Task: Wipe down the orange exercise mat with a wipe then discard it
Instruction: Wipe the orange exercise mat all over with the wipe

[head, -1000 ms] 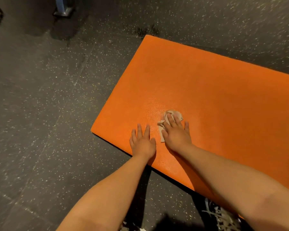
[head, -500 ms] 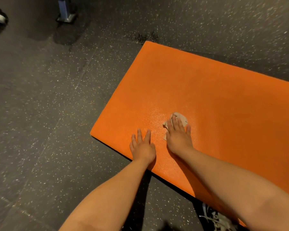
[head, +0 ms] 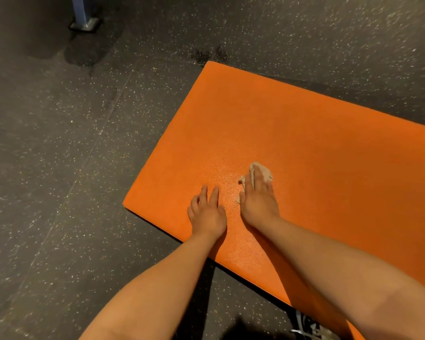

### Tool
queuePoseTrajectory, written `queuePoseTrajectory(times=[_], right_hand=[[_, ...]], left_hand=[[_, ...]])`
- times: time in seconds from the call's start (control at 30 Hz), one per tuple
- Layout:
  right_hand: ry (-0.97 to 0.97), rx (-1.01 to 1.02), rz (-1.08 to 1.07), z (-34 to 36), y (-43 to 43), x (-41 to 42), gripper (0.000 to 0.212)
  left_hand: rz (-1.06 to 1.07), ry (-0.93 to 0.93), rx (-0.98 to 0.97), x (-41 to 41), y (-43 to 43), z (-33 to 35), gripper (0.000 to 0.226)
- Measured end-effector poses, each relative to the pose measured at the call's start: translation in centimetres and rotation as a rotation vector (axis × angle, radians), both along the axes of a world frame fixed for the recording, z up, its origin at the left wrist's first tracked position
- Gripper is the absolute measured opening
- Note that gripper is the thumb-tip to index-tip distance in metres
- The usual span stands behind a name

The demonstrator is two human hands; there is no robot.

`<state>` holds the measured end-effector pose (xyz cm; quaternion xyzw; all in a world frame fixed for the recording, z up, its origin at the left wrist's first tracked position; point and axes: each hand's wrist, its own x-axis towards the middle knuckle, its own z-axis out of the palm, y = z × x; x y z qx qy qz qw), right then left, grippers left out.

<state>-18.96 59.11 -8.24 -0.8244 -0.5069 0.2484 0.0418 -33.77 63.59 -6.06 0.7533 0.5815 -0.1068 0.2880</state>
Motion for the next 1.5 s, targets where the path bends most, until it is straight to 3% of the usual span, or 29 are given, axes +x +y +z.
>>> queuePoseTrajectory(times=[0.2, 0.3, 0.47, 0.53, 0.63, 0.73, 0.8, 0.93, 1.03, 1.23, 1.3, 1.43, 1.5], right_hand=[[0.160, 0.073, 0.377, -0.5, 0.8, -2.4, 0.058], [0.066, 0.064, 0.457, -1.0, 1.3, -0.7, 0.058], [-0.003, 0.018, 0.010, -1.1, 3.3, 0.3, 0.061], [0.033, 0.008, 0.052, -0.9, 3.5, -1.2, 0.061], [0.070, 0.026, 0.320, -0.6, 2.6, -3.0, 0.058], [0.028, 0.046, 0.441, -1.0, 2.5, -1.7, 0.058], [-0.018, 0.045, 0.367, -1.4, 3.0, 0.0, 0.059], [-0.019, -0.027, -0.001, -1.7, 4.5, 2.5, 0.061], [0.029, 0.003, 0.016, -1.1, 4.1, 0.2, 0.062], [0.002, 0.045, 0.350, -1.3, -1.0, -2.4, 0.059], [-0.040, 0.033, 0.296, -1.4, -0.9, -0.6, 0.058], [-0.036, -0.062, -0.046, -1.0, 0.0, 1.4, 0.058], [0.012, -0.042, -0.038, -0.4, -0.1, -0.3, 0.058]], left_hand=[[0.056, 0.002, 0.032, 0.1, 1.8, -0.5, 0.059], [0.040, 0.026, 0.048, 0.0, 1.9, -0.7, 0.059], [0.042, 0.025, 0.056, -0.1, 1.9, -1.0, 0.059], [0.060, 0.006, 0.061, 0.0, 1.8, -1.0, 0.058], [0.077, -0.040, 0.072, -0.4, 2.0, -1.1, 0.056], [0.053, -0.047, 0.082, -1.0, 2.2, -1.3, 0.056], [0.034, -0.043, 0.094, -1.1, 2.3, -1.4, 0.056], [0.026, -0.036, 0.081, -1.2, 2.4, -1.7, 0.056], [0.036, -0.045, 0.079, -1.1, 2.2, -1.9, 0.057], [0.048, -0.053, 0.054, -0.6, 0.6, -2.2, 0.061], [0.018, -0.037, 0.043, -0.7, 0.2, -2.5, 0.062], [-0.002, -0.026, 0.025, -0.9, -0.1, -2.7, 0.062], [0.003, -0.023, 0.013, -0.7, -0.1, -2.4, 0.061]])
